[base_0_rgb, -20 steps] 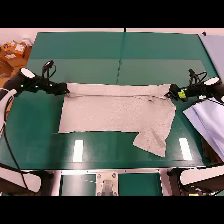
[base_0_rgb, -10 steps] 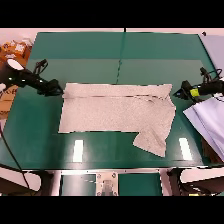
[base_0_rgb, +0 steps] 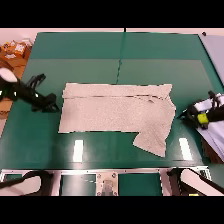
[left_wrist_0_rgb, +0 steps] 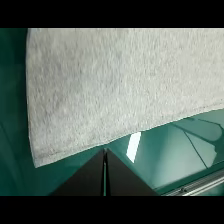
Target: Fold the shirts.
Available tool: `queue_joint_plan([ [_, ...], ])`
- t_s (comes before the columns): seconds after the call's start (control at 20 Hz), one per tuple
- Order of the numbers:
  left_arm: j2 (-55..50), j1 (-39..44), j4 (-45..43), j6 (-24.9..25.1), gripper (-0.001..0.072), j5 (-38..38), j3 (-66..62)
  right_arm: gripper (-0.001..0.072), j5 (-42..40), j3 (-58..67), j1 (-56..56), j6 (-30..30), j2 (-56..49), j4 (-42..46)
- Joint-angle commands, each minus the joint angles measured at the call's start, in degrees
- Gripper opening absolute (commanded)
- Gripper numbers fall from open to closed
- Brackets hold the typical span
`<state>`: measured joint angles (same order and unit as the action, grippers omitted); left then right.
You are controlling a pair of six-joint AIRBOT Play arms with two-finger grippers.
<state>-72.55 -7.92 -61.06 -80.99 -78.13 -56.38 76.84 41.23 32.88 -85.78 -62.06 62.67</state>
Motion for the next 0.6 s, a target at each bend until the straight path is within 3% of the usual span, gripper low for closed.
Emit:
queue_joint_plan([
  [0.0,15.8,3.4,0.8,-6.5,0.0157,15.0,19.2,0.0559,0.1,-12.2,0.4,-3.2,5.9,1.4],
  [0.05,18.1,4.5,2.1,-7.9,0.0528,16.7,23.0,0.0559,-0.6,-14.6,0.4,-3.1,5.9,1.4],
  [0.1,19.4,6.1,3.7,-9.3,0.072,18.1,26.4,0.0559,-2.1,-17.0,0.4,-3.1,5.9,1.4],
  [0.2,19.1,10.2,8.1,-9.6,0.0716,22.1,31.0,0.0559,-6.5,-20.5,0.4,-3.2,5.9,0.9],
  [0.35,19.1,17.9,13.1,-10.4,0.0715,34.7,35.4,0.0559,-11.1,-23.2,0.3,-3.1,5.8,-2.0],
  [0.55,17.9,20.9,13.7,-12.2,0.0715,44.7,36.0,0.0559,-12.6,-23.4,0.0,-1.9,5.8,-4.8],
])
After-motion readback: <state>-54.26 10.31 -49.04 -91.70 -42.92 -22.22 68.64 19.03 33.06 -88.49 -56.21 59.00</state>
